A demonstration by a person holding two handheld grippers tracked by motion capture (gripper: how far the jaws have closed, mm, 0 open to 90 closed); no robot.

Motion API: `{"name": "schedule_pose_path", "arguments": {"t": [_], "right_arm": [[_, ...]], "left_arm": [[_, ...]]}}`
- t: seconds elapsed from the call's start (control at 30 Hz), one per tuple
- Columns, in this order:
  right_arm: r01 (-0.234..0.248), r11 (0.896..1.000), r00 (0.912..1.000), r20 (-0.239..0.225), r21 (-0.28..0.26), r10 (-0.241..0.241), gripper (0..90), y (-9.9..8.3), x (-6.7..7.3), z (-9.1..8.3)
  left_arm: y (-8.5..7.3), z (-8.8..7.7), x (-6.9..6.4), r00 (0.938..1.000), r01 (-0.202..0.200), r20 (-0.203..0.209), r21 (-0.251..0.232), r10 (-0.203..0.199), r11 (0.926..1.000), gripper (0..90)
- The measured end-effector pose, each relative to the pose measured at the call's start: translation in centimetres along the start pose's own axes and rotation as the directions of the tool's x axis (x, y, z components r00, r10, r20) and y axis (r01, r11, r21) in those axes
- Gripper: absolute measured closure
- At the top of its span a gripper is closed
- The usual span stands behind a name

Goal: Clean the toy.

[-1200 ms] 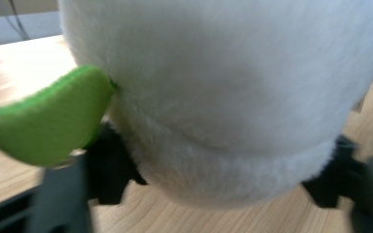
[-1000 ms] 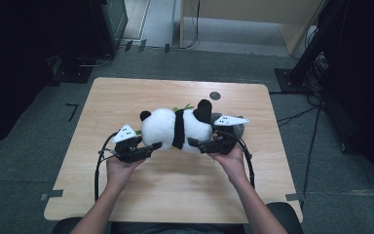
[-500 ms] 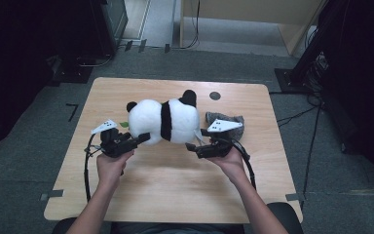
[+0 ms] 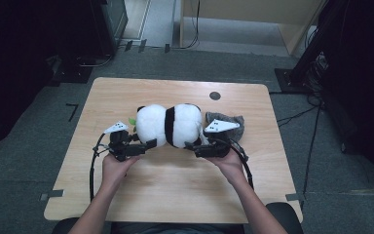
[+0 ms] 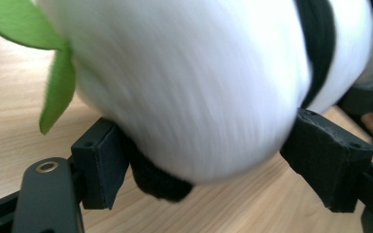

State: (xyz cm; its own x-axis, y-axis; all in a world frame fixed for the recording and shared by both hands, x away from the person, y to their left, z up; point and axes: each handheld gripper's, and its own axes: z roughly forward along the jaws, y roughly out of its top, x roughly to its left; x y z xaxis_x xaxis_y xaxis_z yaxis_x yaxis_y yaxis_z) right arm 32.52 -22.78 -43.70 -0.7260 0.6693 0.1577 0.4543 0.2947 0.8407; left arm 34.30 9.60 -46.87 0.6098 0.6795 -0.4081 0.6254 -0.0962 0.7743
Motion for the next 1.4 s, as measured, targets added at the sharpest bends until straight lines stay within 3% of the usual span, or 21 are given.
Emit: {"name": "schedule_pose_path", "arguments": {"t": [0.13,0.2,0.4,0.5,0.67,0.83,1.1,1.33,1.4], "right_arm": [[0.003,1.0,0.9998,0.02,0.009,-0.003,31.6,-0.1,-0.1,0.4],[0.013,0.999,0.9992,0.037,0.035,-0.015,31.6,-0.4,-0.1,0.9],[0.028,0.999,0.9982,0.052,0.043,-0.031,31.6,-0.5,-0.1,1.0],[0.027,0.999,0.9976,0.062,0.034,-0.029,31.5,-0.5,-0.4,0.5],[0.018,1.0,0.996,0.088,0.001,-0.018,31.4,-0.3,-1.1,-0.8],[0.0,0.999,0.9915,0.13,-0.053,0.007,31.6,0.1,-2.1,-2.4],[-0.008,0.996,0.977,0.211,-0.087,0.026,32.3,-0.2,-3.4,-3.4],[-0.016,0.995,0.9534,0.298,-0.1,0.046,32.9,-0.9,-4.5,-4.2],[-0.021,0.995,0.9432,0.328,-0.1,0.053,33.0,-1.2,-4.9,-4.5]], "left_arm": [[-0.5,1.2,0.2,0.9984,-0.018,-0.053,0.081,0.022,0.9966,19.5],[-0.6,1.6,0.5,0.9982,-0.006,-0.058,0.107,0.012,0.9942,19.4],[-0.5,1.1,0.5,0.998,-0.014,-0.06,0.111,0.02,0.9938,19.6],[-0.6,0.7,0.5,0.9961,-0.044,-0.072,0.114,0.052,0.9925,20.0],[-0.6,-0.5,0.6,0.9964,-0.048,-0.068,0.047,0.051,0.9978,22.0],[-0.3,-1.4,0.5,0.9954,-0.074,-0.064,-0.042,0.071,0.9964,24.7],[-0.1,-1.0,0.6,0.9845,-0.148,-0.101,-0.042,0.143,0.988,21.7],[-0.2,-0.4,1.5,0.9874,-0.143,-0.076,-0.043,0.139,0.9888,14.1],[-0.1,-0.5,1.6,0.9906,-0.123,-0.064,-0.032,0.121,0.9919,13.6]]}}
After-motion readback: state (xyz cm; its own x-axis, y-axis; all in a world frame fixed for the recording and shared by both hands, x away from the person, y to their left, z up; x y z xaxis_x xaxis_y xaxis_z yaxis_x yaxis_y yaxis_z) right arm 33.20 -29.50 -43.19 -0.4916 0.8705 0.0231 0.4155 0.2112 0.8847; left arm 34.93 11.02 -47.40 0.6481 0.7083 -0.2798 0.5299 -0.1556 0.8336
